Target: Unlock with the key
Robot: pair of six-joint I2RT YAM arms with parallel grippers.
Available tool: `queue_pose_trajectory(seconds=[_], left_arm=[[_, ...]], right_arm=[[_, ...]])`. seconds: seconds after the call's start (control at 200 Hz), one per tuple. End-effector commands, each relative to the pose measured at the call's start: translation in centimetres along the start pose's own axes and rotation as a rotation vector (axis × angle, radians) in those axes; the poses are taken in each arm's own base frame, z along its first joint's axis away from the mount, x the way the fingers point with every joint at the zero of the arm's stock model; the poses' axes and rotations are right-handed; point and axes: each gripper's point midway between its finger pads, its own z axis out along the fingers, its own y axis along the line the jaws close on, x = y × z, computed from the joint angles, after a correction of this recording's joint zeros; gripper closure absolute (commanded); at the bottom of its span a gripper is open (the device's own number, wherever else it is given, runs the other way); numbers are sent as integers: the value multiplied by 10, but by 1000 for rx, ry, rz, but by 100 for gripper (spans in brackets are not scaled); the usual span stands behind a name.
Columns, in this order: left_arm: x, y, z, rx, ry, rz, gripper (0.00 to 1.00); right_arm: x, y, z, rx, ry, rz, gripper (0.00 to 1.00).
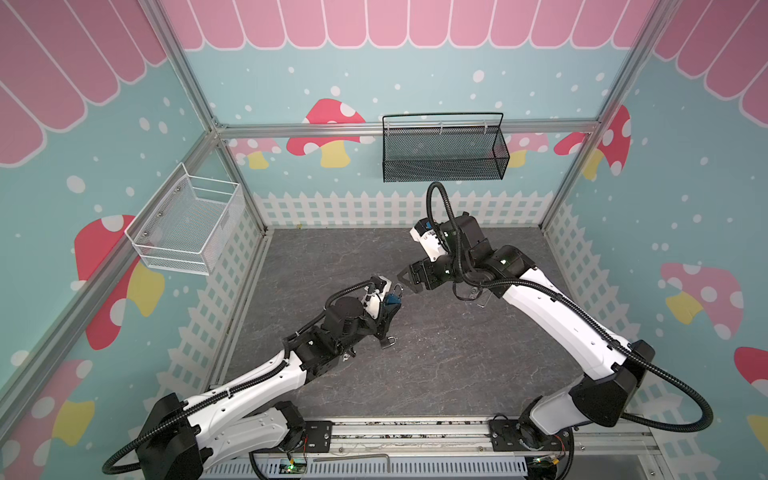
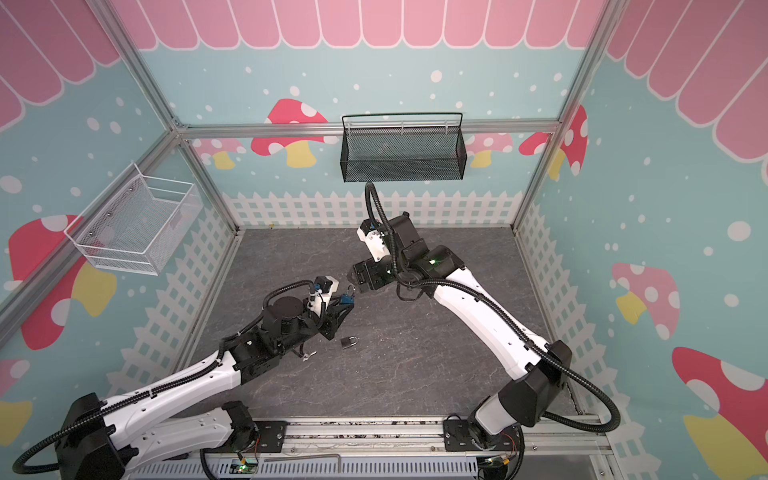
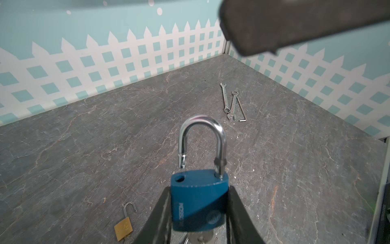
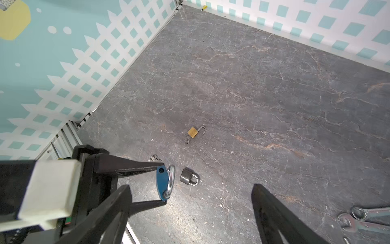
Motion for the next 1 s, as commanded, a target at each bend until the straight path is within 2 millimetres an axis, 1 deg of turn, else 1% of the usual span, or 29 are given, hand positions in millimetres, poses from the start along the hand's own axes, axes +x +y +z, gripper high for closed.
queue_pose_trajectory(seconds=[0.0, 0.105, 0.445, 0.59, 0.675, 0.805, 0.991], left_arm=[[-19, -3, -3, 0, -69, 29, 100], [-20, -3, -2, 1, -67, 34, 100], [-22, -7, -1, 10, -79, 45, 100], [-24, -9, 0, 15, -85, 53, 100], [-22, -9, 1, 14, -81, 60, 100], [-21, -7, 0, 1, -85, 73, 100], [-20, -5, -2, -12, -105, 70, 100]], right_arm=[[3, -7, 4, 36, 42, -44, 2], [3, -8, 9, 36, 56, -67, 2], [17, -24, 26, 103, 150, -106, 2], [22, -33, 31, 144, 180, -121, 0], [23, -40, 30, 187, 188, -123, 0], [25, -46, 29, 222, 215, -122, 0], [38, -51, 27, 234, 255, -132, 1]])
